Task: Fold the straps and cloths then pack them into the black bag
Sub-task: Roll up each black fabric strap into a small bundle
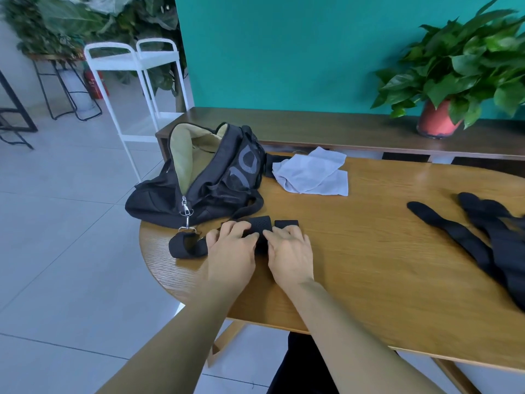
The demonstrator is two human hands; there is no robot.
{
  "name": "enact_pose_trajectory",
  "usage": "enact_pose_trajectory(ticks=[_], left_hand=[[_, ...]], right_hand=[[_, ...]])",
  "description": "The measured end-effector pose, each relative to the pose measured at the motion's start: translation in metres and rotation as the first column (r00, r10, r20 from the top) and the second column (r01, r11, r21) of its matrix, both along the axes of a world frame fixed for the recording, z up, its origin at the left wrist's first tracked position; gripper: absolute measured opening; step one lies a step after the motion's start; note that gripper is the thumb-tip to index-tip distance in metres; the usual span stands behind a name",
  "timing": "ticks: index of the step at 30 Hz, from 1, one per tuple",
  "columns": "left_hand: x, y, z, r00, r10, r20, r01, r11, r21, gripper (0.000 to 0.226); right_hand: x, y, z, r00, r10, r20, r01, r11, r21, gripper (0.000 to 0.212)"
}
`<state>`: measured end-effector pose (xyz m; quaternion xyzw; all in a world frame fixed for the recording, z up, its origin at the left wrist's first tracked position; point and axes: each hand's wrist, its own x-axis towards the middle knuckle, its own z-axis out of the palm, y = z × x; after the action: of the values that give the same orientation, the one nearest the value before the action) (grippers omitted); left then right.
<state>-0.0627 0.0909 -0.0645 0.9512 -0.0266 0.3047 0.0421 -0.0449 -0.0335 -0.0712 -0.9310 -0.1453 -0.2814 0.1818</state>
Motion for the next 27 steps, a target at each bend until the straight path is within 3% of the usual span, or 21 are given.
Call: enact_pose_trajectory(ticks=[16,22,27], left_hand=[[-0.004,-0.018,0.017,0.995,-0.099,-0.01,0.1,0.994,0.033,0.027],[-0.009,-0.075,0.012,0.964,-0.241,-0.111,0.249,0.967,0.061,0.025],[-0.009,-0.126,0.008,0.929,-0.302,-0.211,0.331,0.937,0.113,0.025]], right_hand=[[-0.009,-0.032,0.018,0.999,0.025,0.038,-0.023,0.999,-0.042,0.031],[-0.019,-0.098,0.011,0.995,-0.097,0.029,0.099,0.993,-0.067,0.025],[-0.029,-0.159,0.007,0.978,-0.207,-0.002,0.206,0.975,-0.085,0.033]])
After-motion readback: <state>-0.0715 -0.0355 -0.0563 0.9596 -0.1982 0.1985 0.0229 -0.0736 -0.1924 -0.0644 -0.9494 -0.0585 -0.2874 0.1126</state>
